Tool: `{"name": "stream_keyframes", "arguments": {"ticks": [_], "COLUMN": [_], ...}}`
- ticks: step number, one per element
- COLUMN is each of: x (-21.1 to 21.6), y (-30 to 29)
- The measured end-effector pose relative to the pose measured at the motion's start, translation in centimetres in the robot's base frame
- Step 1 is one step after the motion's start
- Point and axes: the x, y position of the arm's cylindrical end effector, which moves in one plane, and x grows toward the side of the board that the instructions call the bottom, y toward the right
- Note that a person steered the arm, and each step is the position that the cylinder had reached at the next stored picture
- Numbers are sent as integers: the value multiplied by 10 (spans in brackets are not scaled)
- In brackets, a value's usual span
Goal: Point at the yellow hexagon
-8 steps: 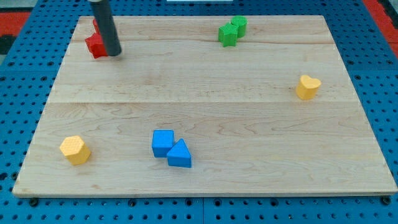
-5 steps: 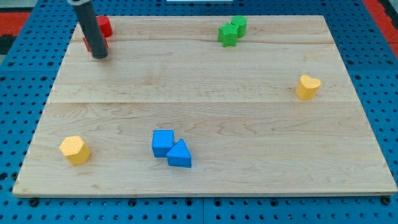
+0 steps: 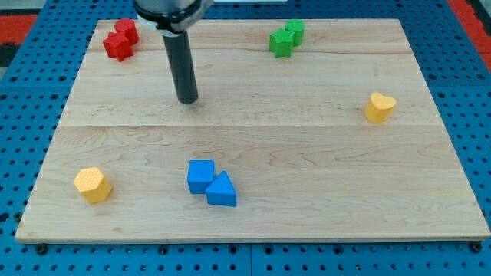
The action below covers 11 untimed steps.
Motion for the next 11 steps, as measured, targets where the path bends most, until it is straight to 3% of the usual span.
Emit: {"name": "stream_keyframes", "arguments": {"ticks": [2, 5, 6, 7, 8, 10, 11], "x": [65, 82, 112, 138, 213, 197, 152], "y": [27, 58, 66, 162, 132, -66, -101]}}
